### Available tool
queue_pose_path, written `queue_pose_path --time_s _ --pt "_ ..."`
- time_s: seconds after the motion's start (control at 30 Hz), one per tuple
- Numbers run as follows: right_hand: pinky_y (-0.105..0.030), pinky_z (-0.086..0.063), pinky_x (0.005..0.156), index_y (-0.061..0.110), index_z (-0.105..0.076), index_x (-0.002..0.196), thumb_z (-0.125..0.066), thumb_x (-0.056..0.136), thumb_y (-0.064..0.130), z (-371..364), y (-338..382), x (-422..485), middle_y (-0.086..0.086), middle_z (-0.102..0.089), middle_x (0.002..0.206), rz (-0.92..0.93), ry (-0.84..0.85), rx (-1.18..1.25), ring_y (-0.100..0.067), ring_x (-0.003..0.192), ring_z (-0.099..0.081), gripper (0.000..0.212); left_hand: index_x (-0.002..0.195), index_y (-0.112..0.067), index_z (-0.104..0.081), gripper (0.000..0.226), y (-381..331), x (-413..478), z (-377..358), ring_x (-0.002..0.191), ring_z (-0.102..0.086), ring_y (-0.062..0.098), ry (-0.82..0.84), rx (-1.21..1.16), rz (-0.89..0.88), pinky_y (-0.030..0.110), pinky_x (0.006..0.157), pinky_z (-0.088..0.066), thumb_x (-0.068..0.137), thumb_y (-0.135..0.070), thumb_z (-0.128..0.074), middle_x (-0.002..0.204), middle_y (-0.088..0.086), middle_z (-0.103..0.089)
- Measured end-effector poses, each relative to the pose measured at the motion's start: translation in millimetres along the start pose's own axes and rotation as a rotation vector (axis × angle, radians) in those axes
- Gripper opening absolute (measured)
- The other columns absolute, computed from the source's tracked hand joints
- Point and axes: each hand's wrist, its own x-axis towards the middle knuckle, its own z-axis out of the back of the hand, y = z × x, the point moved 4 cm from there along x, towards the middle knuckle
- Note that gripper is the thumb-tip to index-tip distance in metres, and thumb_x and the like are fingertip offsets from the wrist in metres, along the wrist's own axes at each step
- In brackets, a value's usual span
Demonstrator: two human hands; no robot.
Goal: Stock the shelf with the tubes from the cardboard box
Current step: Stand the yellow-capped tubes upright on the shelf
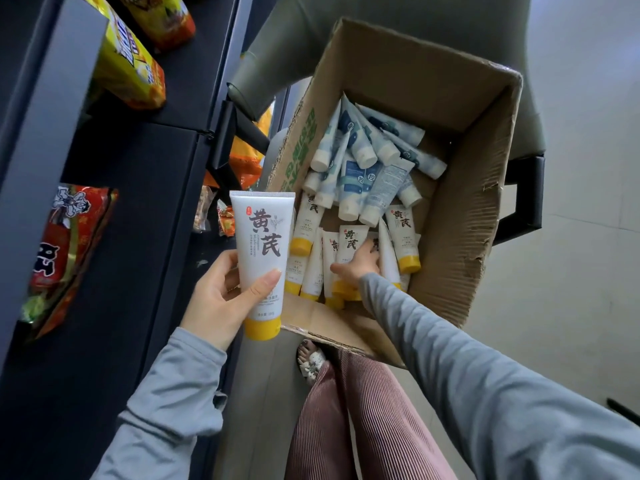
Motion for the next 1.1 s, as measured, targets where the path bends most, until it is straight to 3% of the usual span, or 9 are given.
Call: queue_pose_path --time_s 0.1,0.13,0.2,0.37,0.43,0.5,0.73,0.93,1.1 --pt "-0.041 -0.042 0.102 0.002 -0.029 0.137 -0.074 0.077 0.012 4 -2 -1 -0.018 -0.043 0.139 -0.005 0.037 0.205 -0.030 0.127 -0.044 0.076 0.091 -0.022 -0.057 0.021 -2 -3 3 0.072 -0.065 -0.004 -0.016 -0.009 -0.015 0.014 0.061 -0.054 0.076 -0.010 -0.065 0.094 -0.004 -0.066" --pt "-0.039 -0.050 0.088 0.002 -0.037 0.129 -0.072 0.078 0.007 7 -2 -4 -0.016 -0.049 0.133 -0.001 0.061 0.276 -0.027 0.117 -0.051 0.062 0.091 -0.022 -0.056 0.021 -3 -4 5 0.071 -0.065 -0.004 -0.020 -0.013 -0.019 0.014 0.060 -0.054 0.077 -0.010 -0.065 0.093 -0.005 -0.066" --pt "-0.029 -0.047 0.062 0.008 -0.043 0.120 -0.068 0.081 0.001 13 0 -17 -0.013 -0.056 0.120 0.004 0.136 0.413 -0.022 0.097 -0.054 0.048 0.091 -0.022 -0.056 0.021 -7 -8 7 0.070 -0.065 -0.005 -0.028 -0.019 -0.030 0.013 0.059 -0.053 0.077 -0.008 -0.064 0.092 -0.006 -0.066" --pt "-0.050 -0.053 0.082 0.011 -0.034 0.131 -0.071 0.080 0.001 36 13 -64 -0.006 -0.060 0.108 0.044 0.291 0.681 -0.027 0.102 -0.063 0.064 0.089 -0.023 -0.055 0.021 -26 -21 18 0.070 -0.066 -0.004 -0.085 -0.049 -0.070 0.015 0.059 -0.054 0.078 -0.007 -0.063 0.090 -0.007 -0.066" --pt "-0.040 -0.060 0.062 0.016 -0.034 0.126 -0.072 0.078 -0.001 51 22 -89 -0.007 -0.064 0.103 0.114 0.338 0.783 -0.021 0.089 -0.069 0.064 0.088 -0.023 -0.055 0.021 -38 -29 24 0.069 -0.066 -0.004 -0.118 -0.063 -0.093 0.014 0.058 -0.054 0.079 -0.006 -0.063 0.089 -0.007 -0.066" --pt "-0.028 -0.054 0.047 0.020 -0.038 0.121 -0.073 0.075 -0.001 67 34 -116 -0.005 -0.071 0.094 0.205 0.396 0.841 -0.017 0.077 -0.072 0.061 0.087 -0.021 -0.055 0.021 -54 -39 31 0.067 -0.065 -0.005 -0.150 -0.068 -0.130 0.013 0.057 -0.053 0.079 -0.004 -0.064 0.088 -0.005 -0.066" --pt "-0.033 -0.057 0.061 0.026 -0.042 0.124 -0.075 0.073 0.018 118 106 -214 -0.012 -0.071 0.108 0.483 0.540 0.848 -0.028 0.092 -0.070 0.062 0.089 -0.023 -0.056 0.023 -137 -94 63 0.069 -0.065 -0.005 -0.238 -0.071 -0.327 0.010 0.058 -0.050 0.075 -0.008 -0.067 0.088 -0.007 -0.067" --pt "-0.034 -0.056 0.056 0.024 -0.046 0.120 -0.069 0.070 0.015 142 178 -309 -0.006 -0.073 0.092 0.715 0.588 0.797 -0.023 0.078 -0.070 0.056 0.089 -0.021 -0.059 0.031 -213 -168 103 0.069 -0.066 0.002 -0.371 -0.096 -0.520 0.014 0.057 -0.051 0.060 -0.027 -0.069 0.082 -0.003 -0.071" --pt "-0.036 -0.058 0.055 0.021 -0.045 0.121 -0.068 0.069 0.017 153 226 -386 -0.008 -0.072 0.097 0.915 0.626 0.720 -0.025 0.081 -0.069 0.057 0.090 -0.020 -0.060 0.035 -255 -232 136 0.069 -0.067 0.003 -0.496 -0.110 -0.659 0.013 0.057 -0.050 0.057 -0.027 -0.071 0.081 -0.011 -0.073"
